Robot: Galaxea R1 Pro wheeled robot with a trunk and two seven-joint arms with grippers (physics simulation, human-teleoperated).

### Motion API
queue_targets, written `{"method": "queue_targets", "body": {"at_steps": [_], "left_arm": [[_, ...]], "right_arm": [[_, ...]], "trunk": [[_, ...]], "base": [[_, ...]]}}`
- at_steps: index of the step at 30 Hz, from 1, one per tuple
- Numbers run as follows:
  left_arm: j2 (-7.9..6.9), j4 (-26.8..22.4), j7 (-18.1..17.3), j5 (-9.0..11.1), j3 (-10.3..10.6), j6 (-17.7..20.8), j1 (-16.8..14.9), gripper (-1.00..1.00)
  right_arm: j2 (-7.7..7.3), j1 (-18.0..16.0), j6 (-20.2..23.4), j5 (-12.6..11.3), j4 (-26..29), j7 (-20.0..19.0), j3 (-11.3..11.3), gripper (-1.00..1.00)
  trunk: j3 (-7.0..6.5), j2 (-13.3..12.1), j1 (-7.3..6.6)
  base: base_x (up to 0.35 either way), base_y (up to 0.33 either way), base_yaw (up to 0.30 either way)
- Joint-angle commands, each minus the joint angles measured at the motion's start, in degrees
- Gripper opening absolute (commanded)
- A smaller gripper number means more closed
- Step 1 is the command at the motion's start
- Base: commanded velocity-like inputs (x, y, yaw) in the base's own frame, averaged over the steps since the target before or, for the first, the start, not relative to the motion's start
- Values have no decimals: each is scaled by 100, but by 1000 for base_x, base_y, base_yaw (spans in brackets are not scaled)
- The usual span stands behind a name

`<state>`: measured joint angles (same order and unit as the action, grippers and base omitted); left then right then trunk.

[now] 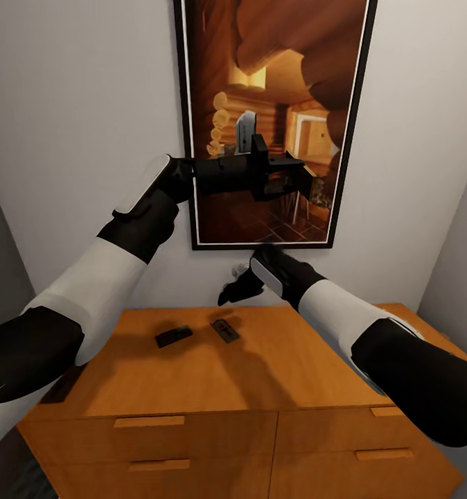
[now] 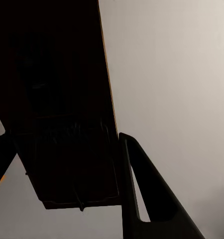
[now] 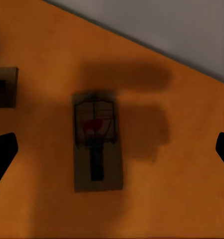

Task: Take the four mousetraps from the cabinet in the bathroom and place them on the bathroom floor. Make sure all four end up on the same floor surface, and ensure that at least two of them are either under or directly next to the same bathroom sink.

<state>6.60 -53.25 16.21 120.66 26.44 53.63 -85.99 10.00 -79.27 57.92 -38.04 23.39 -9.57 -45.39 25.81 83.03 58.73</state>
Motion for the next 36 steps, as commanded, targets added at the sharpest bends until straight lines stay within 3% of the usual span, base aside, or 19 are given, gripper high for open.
{"method": "queue_targets", "body": {"at_steps": [1,4,9,25,36], "left_arm": [[0,5,40,45,0,8,-6,-100],[-1,21,40,45,1,9,-6,-100],[3,35,40,45,2,8,-3,-100],[2,41,40,45,10,7,9,-100],[-1,31,40,45,10,7,24,-100]], "right_arm": [[0,16,9,51,-2,24,-109,100],[0,161,2,34,1,491,-279,100],[0,324,-7,21,6,981,-334,100],[0,488,-40,39,23,1045,-344,100],[0,681,-27,26,606,1071,-341,100]], "trunk": [[7,4,0],[7,4,0],[7,4,0],[5,4,0],[-22,4,0]], "base": [[47,0,2],[165,60,1],[183,79,0],[10,4,7],[0,0,183]]}}
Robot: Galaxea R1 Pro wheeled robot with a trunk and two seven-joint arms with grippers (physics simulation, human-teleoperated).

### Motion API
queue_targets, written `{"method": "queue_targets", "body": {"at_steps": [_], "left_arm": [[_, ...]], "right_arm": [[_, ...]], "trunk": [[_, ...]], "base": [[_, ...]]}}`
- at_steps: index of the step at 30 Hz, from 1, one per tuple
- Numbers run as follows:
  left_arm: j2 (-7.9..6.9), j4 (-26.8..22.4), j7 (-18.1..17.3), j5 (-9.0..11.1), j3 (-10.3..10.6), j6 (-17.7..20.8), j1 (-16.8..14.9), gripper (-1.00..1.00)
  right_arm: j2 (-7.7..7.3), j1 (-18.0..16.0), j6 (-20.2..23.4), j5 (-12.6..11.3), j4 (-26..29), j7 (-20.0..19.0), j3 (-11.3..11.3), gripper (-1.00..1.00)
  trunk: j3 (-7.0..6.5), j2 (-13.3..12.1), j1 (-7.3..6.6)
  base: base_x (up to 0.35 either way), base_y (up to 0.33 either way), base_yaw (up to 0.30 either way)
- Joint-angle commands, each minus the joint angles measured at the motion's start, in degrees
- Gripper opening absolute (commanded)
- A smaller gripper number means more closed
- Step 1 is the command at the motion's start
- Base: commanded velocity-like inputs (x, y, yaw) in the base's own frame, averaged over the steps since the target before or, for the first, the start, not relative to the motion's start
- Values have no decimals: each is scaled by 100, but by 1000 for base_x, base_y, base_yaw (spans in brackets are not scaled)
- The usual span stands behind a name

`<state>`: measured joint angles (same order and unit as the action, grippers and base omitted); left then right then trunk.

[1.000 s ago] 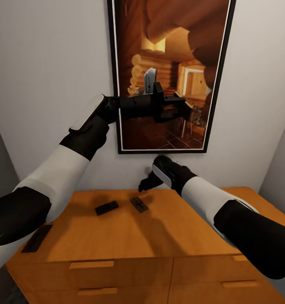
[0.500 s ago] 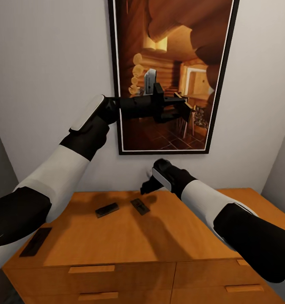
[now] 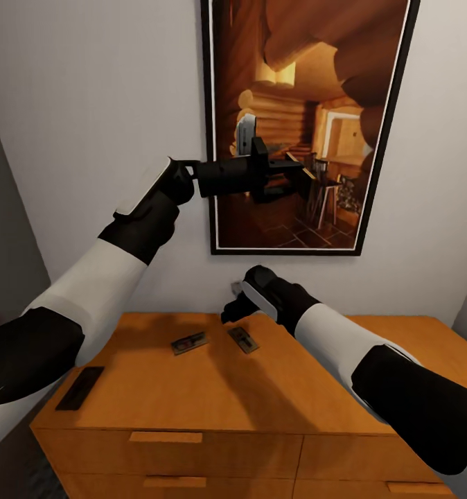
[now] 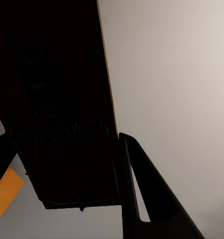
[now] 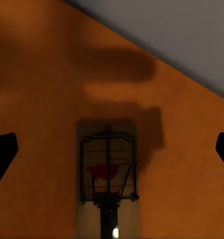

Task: Take the four mousetraps from the cabinet in the bathroom and place them on the bathroom floor. Make sure all four end up on the same floor surface, and ensure that at least two of them are either under or directly next to the same bathroom sink.

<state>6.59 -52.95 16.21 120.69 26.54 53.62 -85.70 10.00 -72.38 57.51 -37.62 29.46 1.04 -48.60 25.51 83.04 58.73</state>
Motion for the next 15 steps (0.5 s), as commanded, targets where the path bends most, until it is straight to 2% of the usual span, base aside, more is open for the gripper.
{"method": "queue_targets", "body": {"at_steps": [1,15], "left_arm": [[0,-5,38,43,0,8,-3,-100],[0,-10,15,50,-3,-60,0,-100]], "right_arm": [[0,-7,14,-17,3,11,-19,100],[0,-4,14,-14,7,-5,-18,100]], "trunk": [[7,4,0],[6,4,0]], "base": [[0,0,28],[0,0,5]]}}
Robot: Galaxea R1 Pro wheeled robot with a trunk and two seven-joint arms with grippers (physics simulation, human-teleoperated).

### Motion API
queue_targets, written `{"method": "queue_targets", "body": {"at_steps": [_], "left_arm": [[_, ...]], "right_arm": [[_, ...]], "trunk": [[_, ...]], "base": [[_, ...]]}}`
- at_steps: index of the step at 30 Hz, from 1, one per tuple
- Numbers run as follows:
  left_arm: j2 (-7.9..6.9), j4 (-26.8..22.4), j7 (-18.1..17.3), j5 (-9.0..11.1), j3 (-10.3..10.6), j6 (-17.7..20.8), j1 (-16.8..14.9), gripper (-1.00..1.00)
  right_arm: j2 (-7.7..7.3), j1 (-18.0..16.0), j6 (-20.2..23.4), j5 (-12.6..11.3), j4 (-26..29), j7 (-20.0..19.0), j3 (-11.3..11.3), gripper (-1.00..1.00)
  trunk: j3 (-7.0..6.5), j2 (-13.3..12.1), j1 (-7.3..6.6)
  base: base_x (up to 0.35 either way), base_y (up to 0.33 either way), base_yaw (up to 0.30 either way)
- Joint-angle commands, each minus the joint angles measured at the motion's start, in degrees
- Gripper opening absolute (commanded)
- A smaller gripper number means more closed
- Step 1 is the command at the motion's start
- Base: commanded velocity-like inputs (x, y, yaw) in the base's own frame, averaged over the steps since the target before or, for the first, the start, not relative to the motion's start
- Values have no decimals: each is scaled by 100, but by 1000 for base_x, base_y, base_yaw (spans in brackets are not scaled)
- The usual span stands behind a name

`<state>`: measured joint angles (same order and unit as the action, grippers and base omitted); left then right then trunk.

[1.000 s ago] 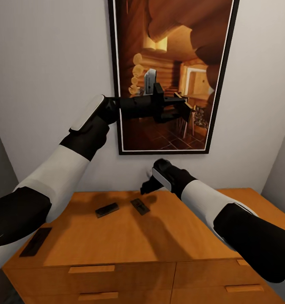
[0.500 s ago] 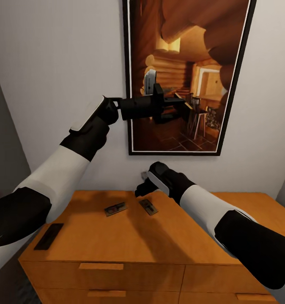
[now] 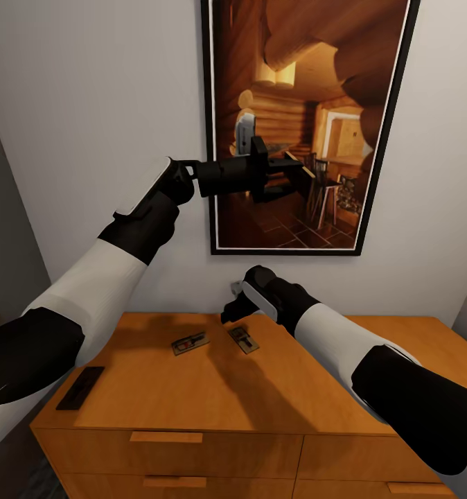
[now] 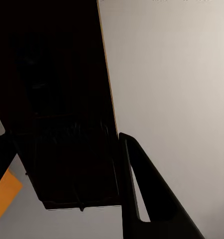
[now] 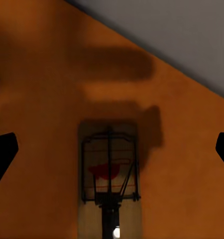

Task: Take the four mousetraps from the cabinet in the bathroom and place them on the bathroom floor. Make sure all four end up on the same floor surface, and ensure that at least two of them are either under or directly next to the same bathroom sink.

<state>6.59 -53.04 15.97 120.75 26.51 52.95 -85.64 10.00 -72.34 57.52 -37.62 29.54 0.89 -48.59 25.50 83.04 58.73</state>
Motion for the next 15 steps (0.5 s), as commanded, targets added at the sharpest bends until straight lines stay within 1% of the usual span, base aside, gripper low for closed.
{"method": "queue_targets", "body": {"at_steps": [1,2,7,15], "left_arm": [[0,-2,36,44,-2,-26,-6,-100],[0,-2,36,44,-3,-41,-6,-100],[0,12,35,43,1,-116,-5,-100],[0,14,37,37,3,-135,-5,-100]], "right_arm": [[0,-8,17,-16,0,12,-19,100],[0,-8,18,-16,0,13,-19,100],[0,-9,22,-25,-26,20,-14,100],[0,-1,23,-34,-66,25,-10,100]], "trunk": [[7,4,0],[7,4,0],[-83,-196,-110],[-226,-517,-286]], "base": [[0,0,0],[0,0,0],[0,0,0],[0,0,0]]}}
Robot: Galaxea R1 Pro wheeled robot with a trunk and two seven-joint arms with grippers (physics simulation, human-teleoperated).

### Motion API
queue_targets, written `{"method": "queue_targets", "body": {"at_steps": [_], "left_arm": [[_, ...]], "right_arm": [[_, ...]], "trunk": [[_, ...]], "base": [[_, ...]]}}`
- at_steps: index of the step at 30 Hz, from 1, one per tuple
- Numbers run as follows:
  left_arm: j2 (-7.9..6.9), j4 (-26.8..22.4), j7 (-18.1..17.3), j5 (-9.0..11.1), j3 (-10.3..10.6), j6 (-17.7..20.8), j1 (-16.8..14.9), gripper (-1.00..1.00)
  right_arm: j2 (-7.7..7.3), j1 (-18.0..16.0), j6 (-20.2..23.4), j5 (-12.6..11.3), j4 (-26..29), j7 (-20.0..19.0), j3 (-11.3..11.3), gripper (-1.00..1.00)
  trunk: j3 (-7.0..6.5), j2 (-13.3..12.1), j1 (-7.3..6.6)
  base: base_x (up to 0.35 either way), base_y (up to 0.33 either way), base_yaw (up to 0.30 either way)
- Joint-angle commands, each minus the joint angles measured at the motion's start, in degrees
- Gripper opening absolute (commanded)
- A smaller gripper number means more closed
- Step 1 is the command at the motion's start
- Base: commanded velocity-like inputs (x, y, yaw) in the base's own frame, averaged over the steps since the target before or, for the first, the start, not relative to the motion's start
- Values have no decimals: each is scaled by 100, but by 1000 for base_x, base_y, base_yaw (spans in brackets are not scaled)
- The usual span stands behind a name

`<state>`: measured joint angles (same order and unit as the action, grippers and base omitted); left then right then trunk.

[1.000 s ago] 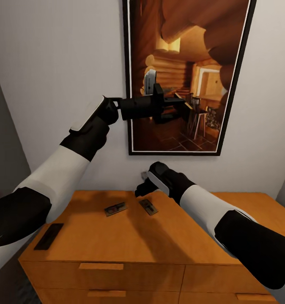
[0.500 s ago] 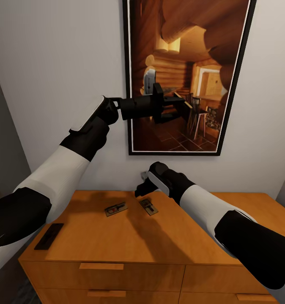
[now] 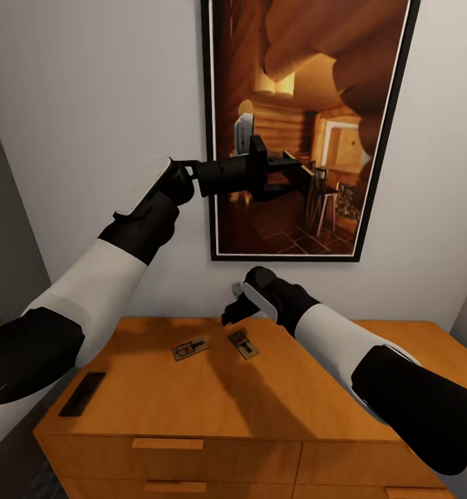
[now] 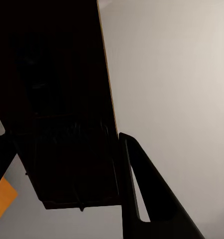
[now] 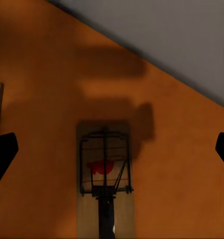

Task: Take the four mousetraps from the cabinet in the bathroom and place them on the bathroom floor. Make sure all four end up on the same floor surface, and ensure that at least two of them are either under or directly next to the same bathroom sink.

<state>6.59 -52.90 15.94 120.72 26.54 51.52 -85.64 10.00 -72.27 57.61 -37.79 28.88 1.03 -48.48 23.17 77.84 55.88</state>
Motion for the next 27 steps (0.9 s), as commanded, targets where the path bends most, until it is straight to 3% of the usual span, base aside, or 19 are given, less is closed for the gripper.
{"method": "queue_targets", "body": {"at_steps": [1,7,21,27], "left_arm": [[0,0,40,40,0,8,-6,-100],[0,-1,40,39,0,7,-6,-100],[0,7,32,48,0,-1,1,-100],[0,-9,32,48,0,-2,3,-100]], "right_arm": [[0,9,15,-17,-2,11,-21,100],[0,224,22,-18,-3,11,-29,100],[0,266,23,-18,-1,11,-30,100],[0,266,23,-18,0,11,-30,100]], "trunk": [[-11,-37,-22],[-119,-278,-154],[-119,-278,-154],[-11,-37,-22]], "base": [[0,0,0],[0,0,0],[0,0,0],[0,0,0]]}}
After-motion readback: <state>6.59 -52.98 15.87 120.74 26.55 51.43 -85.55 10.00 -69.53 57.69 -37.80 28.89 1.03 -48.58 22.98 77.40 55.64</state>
